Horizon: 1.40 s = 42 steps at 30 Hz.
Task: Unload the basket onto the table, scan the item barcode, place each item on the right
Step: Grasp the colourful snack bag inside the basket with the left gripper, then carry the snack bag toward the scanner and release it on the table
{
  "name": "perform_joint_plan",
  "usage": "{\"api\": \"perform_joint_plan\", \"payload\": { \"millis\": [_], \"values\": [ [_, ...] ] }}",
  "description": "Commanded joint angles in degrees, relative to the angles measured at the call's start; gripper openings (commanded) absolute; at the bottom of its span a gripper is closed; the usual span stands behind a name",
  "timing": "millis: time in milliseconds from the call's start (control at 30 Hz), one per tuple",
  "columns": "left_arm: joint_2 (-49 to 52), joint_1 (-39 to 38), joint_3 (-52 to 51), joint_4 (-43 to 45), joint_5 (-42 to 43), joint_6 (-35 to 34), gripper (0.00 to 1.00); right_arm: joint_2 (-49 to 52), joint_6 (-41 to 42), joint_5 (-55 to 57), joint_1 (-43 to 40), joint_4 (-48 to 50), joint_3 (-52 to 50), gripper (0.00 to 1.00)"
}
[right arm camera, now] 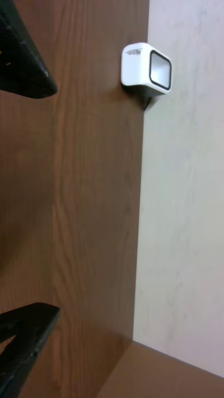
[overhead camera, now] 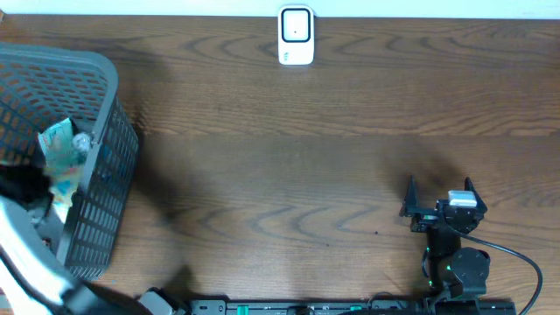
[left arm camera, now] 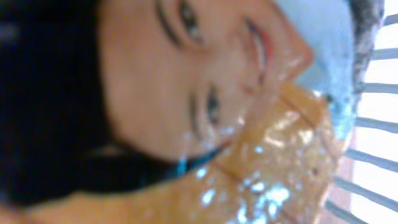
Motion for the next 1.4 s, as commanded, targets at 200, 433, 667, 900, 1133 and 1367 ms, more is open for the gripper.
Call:
{"api": "perform_joint_plan", "payload": {
  "millis": [200,433,667,900,1133,1367],
  "values": [
    [-24.68,-0.96,5.77,4.11,2.49,-0.31,0.07,-0.33,-0.50,-0.13,0.37,-0.20,-0.04,0.99],
    [-27.30,-21.94,5.75,12.22,18.23,-1.55,0.07,-0.33,-0.52,-0.11,0.37,-0.20,-0.04,0.99],
    [-13.44,-53.72,5.70,9.62,4.90,4.26,0.07,-0.33,-0.50,-0.13,0.37,-0.20,-0.04,0.99],
    [2.95,-68.32,5.70,8.92,-6.36,3.34,0.07,-0.33,-0.52,-0.11,0.37,-0.20,-0.04,0.99],
    [20.63,-74.51,5.70,14.91,-6.32,2.32,0.07,-0.33,-0.52,-0.11,0.37,-0.20,-0.04,0.99],
    [32.72,-80.15,5.70,24.22,-0.90,-1.92,0.07,-0.33,-0.52,-0.13,0.37,-0.20,-0.04,0.99]
  ]
}}
